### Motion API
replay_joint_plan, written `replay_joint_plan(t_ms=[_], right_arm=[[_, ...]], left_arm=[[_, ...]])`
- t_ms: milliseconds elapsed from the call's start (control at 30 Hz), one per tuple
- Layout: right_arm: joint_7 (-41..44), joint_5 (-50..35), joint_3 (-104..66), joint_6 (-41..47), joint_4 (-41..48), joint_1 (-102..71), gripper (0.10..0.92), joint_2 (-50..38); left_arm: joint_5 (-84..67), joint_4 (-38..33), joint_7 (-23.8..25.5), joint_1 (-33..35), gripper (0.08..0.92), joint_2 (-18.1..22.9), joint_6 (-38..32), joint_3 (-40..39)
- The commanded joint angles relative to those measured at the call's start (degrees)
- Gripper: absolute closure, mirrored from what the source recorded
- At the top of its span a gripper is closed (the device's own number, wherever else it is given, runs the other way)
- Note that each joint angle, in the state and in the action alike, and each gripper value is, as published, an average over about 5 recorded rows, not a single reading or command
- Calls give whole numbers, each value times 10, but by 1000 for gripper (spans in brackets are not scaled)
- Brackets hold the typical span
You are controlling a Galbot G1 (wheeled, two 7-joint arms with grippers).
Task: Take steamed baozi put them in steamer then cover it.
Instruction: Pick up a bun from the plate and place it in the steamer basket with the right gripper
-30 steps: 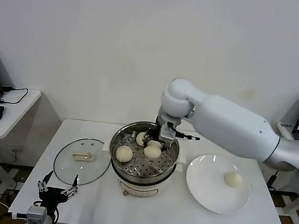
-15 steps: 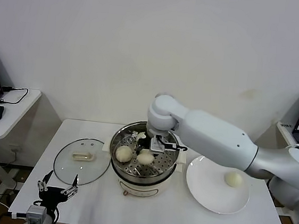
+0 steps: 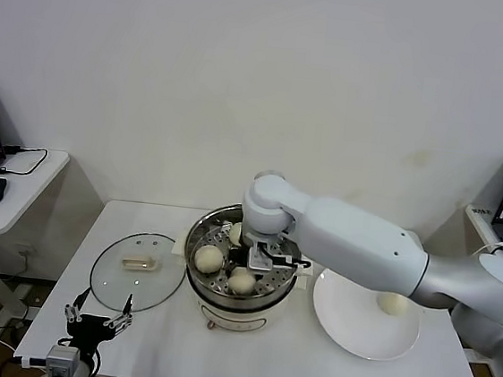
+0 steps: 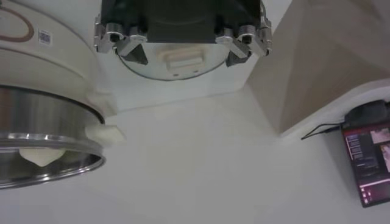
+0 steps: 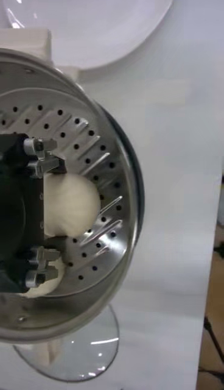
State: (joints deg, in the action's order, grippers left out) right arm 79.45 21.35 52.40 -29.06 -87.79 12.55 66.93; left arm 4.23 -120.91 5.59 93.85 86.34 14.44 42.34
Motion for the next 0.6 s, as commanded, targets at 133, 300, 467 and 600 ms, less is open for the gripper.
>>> replay_joint_plan(t_ms=[133, 300, 467, 600], right_arm=[[1, -23, 7, 19, -11, -2, 394, -3], [-8, -49, -4, 60, -22, 13, 276, -17], [-6, -96, -35, 141, -27, 49, 208, -51], [-8, -169, -52, 205, -15, 81, 203, -94]], left_arm=[[0, -1, 0, 1, 177, 1, 0, -1], [1, -4, 0, 3, 177, 1, 0, -1], [0, -8, 1, 4, 177, 0, 0, 0], [-1, -12, 2, 5, 177, -2, 0, 0]])
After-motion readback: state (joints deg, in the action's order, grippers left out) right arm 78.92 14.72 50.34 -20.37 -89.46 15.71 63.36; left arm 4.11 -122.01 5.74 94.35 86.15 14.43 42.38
